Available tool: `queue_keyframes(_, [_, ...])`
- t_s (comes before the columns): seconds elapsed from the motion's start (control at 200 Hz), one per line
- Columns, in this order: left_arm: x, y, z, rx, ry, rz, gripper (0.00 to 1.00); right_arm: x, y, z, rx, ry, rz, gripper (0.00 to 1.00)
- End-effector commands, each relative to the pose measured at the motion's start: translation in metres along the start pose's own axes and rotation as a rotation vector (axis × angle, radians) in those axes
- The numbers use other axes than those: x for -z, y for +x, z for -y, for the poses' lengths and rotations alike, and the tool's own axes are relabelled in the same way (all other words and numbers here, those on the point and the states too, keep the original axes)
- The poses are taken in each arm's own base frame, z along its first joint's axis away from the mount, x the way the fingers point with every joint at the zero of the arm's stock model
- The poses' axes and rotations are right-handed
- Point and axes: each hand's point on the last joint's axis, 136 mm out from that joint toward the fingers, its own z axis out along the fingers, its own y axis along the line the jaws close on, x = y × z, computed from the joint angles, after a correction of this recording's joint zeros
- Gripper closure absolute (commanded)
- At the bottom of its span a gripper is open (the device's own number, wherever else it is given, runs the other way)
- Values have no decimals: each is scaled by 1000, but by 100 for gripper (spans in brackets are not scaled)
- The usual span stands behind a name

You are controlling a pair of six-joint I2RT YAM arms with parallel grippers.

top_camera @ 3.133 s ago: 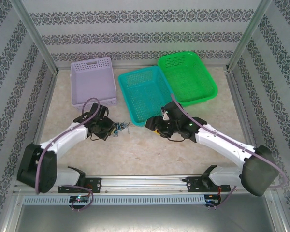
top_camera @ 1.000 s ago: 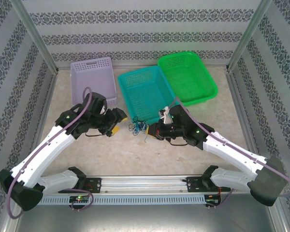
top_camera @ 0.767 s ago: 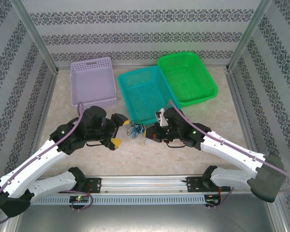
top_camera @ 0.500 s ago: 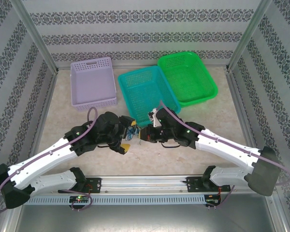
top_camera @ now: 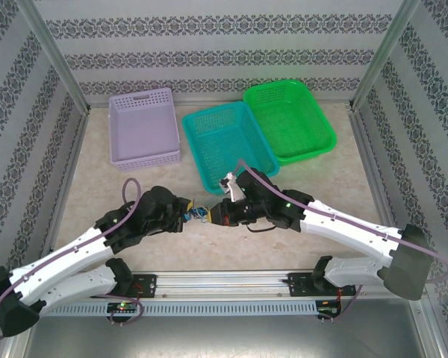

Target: Untangle the cables

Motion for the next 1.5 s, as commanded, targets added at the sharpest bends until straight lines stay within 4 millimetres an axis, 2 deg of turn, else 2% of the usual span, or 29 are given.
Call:
queue_keyframes(0.0, [1, -65, -10, 67, 22, 243, 100, 13, 19, 9, -31, 37, -96, 100])
queue_keyframes(0.165, [15, -79, -9, -96, 11, 256, 100, 27, 7, 41, -128, 110, -39, 100])
queue_keyframes(0.225, [19, -81, -6, -180, 18, 259, 100, 32, 0, 50, -195, 84, -5, 100])
queue_keyframes(0.305, [18, -76, 0, -287, 37, 234, 100, 35, -8, 58, -275, 48, 27, 100])
queue_keyframes(0.43, [4, -59, 2, -392, 54, 140, 100, 34, -10, 64, -322, 24, 21, 100])
queue_keyframes(0.52, [-3, -56, -7, -416, 1, 110, 100, 34, -11, 67, -313, 46, 30, 100])
queue_keyframes(0.6, [1, -63, -14, -437, -64, 142, 100, 38, -10, 76, -307, 94, 41, 100])
queue_keyframes(0.679, [10, -76, -28, -447, -159, 202, 90, 45, -6, 88, -304, 165, 50, 100])
queue_keyframes(0.779, [13, -84, -37, -447, -202, 232, 88, 52, -3, 96, -300, 204, 67, 100])
queue_keyframes(0.854, [11, -87, -45, -423, -221, 236, 82, 52, -1, 98, -297, 209, 65, 100])
queue_keyframes(0.884, [8, -85, -45, -422, -212, 226, 83, 51, 0, 98, -295, 207, 58, 100])
queue_keyframes(0.949, [2, -81, -43, -420, -190, 198, 100, 46, 2, 98, -296, 197, 38, 100])
queue_keyframes(1.039, [-7, -74, -41, -430, -182, 162, 100, 38, 5, 100, -289, 198, 10, 100])
queue_keyframes(1.169, [-17, -59, -27, -475, -157, 98, 100, 33, 4, 98, -234, 246, -4, 100])
queue_keyframes(1.209, [-16, -57, -22, -500, -168, 97, 100, 38, 2, 101, -211, 305, 14, 100])
queue_keyframes(1.284, [-5, -68, -23, -550, -261, 166, 100, 58, 0, 118, -201, 444, 60, 100])
queue_keyframes(1.399, [30, -99, -35, -585, -459, 333, 100, 97, 1, 151, -277, 564, 139, 100])
queue_keyframes(1.499, [39, -110, -45, -577, -498, 357, 100, 125, 5, 174, -352, 608, 204, 100])
